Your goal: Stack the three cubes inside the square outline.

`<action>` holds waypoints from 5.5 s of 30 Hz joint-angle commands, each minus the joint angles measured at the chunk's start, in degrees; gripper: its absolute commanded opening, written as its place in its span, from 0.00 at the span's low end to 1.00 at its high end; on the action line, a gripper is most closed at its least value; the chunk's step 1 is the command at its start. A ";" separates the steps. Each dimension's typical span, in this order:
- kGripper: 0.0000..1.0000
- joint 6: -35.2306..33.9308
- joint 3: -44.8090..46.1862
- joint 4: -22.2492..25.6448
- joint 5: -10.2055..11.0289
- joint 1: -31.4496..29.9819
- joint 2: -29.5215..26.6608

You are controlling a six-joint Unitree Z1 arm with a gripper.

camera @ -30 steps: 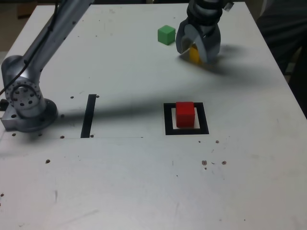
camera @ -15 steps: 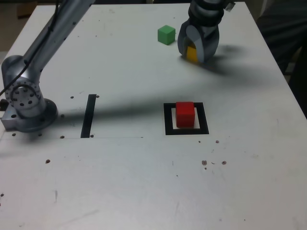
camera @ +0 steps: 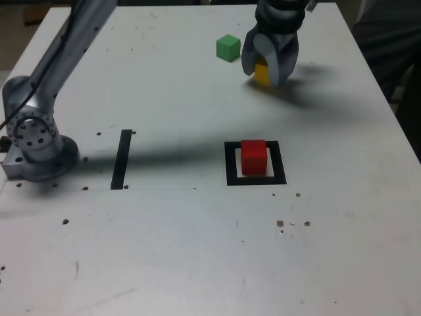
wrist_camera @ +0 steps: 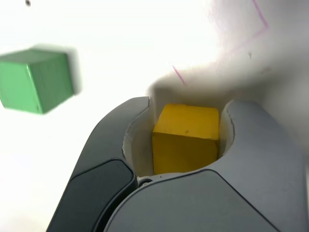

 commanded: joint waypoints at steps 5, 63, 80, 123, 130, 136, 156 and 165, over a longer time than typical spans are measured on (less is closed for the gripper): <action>0.32 -4.15 5.11 -0.75 -1.94 -1.78 -5.86; 0.32 -55.53 17.77 8.41 -13.08 -26.92 -16.41; 0.32 -55.66 17.20 5.18 -13.94 -27.07 -13.89; 1.00 -53.64 26.60 -1.02 -8.29 -21.90 -25.07; 1.00 -46.64 27.62 -0.34 -7.11 -15.48 -26.33; 1.00 -38.03 28.31 -0.15 -4.31 -9.35 -26.68; 1.00 -9.29 23.68 -2.84 2.29 7.38 -24.64; 1.00 3.50 17.89 -4.18 2.67 12.24 -21.43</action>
